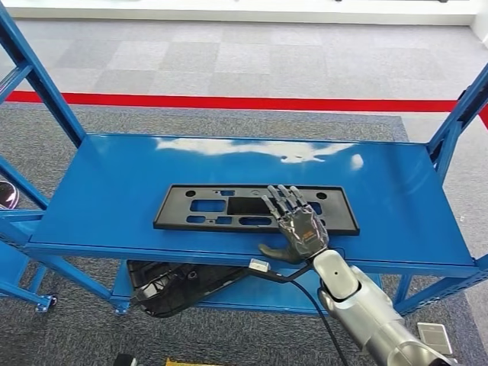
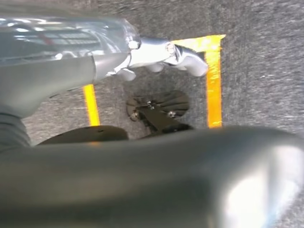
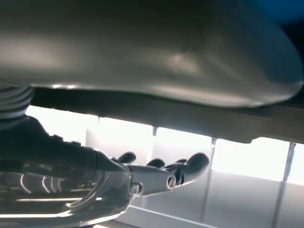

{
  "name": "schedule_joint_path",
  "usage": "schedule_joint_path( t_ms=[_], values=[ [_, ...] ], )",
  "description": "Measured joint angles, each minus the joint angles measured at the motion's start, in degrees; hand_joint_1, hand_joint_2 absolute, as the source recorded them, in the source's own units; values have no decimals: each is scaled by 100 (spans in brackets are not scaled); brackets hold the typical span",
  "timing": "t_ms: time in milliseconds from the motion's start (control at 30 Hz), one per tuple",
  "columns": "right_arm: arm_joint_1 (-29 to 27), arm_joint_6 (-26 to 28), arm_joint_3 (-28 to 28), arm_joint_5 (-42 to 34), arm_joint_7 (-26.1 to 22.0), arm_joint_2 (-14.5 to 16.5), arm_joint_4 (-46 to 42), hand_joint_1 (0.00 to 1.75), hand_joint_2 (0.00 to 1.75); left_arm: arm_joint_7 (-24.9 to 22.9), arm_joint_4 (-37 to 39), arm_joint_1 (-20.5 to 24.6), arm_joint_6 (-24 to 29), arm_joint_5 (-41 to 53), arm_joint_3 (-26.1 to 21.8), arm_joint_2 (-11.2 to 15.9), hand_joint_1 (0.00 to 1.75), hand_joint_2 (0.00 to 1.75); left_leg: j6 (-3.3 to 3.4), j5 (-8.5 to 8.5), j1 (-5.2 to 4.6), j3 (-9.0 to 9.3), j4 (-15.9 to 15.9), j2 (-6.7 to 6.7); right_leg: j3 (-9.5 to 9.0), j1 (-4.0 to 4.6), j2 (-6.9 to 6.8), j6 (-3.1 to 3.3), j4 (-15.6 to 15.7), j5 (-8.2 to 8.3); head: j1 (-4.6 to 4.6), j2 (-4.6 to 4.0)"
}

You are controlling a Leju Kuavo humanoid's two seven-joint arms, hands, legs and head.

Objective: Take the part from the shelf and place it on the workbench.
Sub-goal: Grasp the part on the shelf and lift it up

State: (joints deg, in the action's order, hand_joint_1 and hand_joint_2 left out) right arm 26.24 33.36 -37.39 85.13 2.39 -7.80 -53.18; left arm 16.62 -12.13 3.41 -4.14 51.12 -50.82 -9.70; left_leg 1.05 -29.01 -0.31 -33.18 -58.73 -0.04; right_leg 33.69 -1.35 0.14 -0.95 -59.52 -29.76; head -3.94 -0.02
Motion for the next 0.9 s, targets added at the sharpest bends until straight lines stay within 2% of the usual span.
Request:
schedule_joint_path(
  t_ms=[33, 67, 167, 300, 533, 900],
  values=[
    [-1, 1, 4, 9, 1, -3, -11, 0, 0, 2, 0, -4, 0, 8, 0, 0, 0, 0, 17, 15, 4, 11, 24, 3, -6, -11, -3, -34, -1, -7, 1, 0],
    [6, 2, 8, 17, 3, -8, -21, 0, 0, 4, 0, -7, 0, 14, 0, 1, 0, 0, 18, 20, 2, 28, 53, 0, -22, -11, -4, -38, 19, 9, 3, 0],
    [41, 2, 23, 28, 8, -29, -42, 0, 0, 15, 0, -2, -1, 25, 0, 1, 0, 0, 2, 15, -16, 69, 94, -10, -88, -2, -1, 10, 102, 13, 7, 0],
    [48, -1, 50, 48, 10, -47, -51, 0, 0, 26, 0, -1, -2, 29, 0, 0, 0, 0, 26, 13, -24, 74, 85, -10, -123, -9, 2, -25, 151, 34, 8, 1],
    [49, 2, 52, 98, 14, -66, -52, 0, 0, 49, 0, -1, -2, 44, 0, 0, 0, 0, 37, 7, -33, 74, 79, -10, -125, -16, 1, -48, 161, 37, 7, 1],
    [34, 10, 56, 162, 15, -84, -54, 0, 0, 117, 0, -2, -43, 113, 9, 0, 0, 0, 35, 8, -3, 79, 80, -10, -124, 14, 1, -50, 156, 34, 7, 1]
  ],
)
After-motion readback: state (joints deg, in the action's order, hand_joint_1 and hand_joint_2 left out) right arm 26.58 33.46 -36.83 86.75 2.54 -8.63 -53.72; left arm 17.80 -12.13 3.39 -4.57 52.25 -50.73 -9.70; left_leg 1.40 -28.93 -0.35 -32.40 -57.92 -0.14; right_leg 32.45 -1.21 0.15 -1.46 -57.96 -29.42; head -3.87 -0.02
